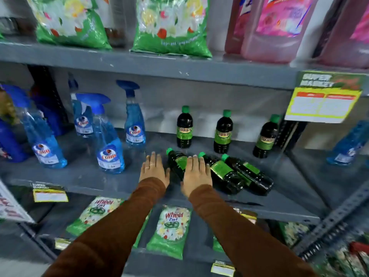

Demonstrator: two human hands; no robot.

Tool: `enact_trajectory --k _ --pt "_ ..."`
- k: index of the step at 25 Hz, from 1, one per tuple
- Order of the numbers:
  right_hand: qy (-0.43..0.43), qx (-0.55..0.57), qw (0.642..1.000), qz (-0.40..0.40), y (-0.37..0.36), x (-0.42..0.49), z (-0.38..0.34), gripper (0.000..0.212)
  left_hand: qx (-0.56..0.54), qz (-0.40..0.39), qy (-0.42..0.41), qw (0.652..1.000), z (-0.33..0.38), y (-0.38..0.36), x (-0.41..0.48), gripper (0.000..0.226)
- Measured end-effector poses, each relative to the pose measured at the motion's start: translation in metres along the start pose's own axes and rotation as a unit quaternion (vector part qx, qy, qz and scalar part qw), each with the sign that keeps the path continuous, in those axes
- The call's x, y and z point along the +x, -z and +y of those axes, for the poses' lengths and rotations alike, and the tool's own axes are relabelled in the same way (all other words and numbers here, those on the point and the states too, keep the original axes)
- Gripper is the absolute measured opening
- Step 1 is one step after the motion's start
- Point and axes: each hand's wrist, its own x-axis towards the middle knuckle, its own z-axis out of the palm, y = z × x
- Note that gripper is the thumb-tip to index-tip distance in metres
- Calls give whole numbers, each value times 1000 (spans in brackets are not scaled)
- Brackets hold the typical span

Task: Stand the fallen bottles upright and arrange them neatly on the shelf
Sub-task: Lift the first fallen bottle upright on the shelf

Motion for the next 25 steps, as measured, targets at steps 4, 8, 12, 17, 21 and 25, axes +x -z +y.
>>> enact_trajectory --k 4,8,12,17,21,25 --pt "-81 -32 990 -114 -22 43 -13 72 44 -128 61 989 -17 -32 16 65" --pt "-83 -37 996 -6 -34 56 -15 84 62 -85 60 993 -21 -56 6 65" --pt "-99 231 961 117 -41 61 -13 82 70 -62 44 995 -24 -55 5 67" --pt "-148 448 869 146 -49 50 -9 82 73 -66 38 994 -25 -52 7 69" --pt "-188 360 896 181 -42 63 -14 93 70 -63 35 995 -26 -53 6 75" --pt "-164 423 882 129 -41 64 -5 94 68 -58 36 995 -26 -53 5 76"
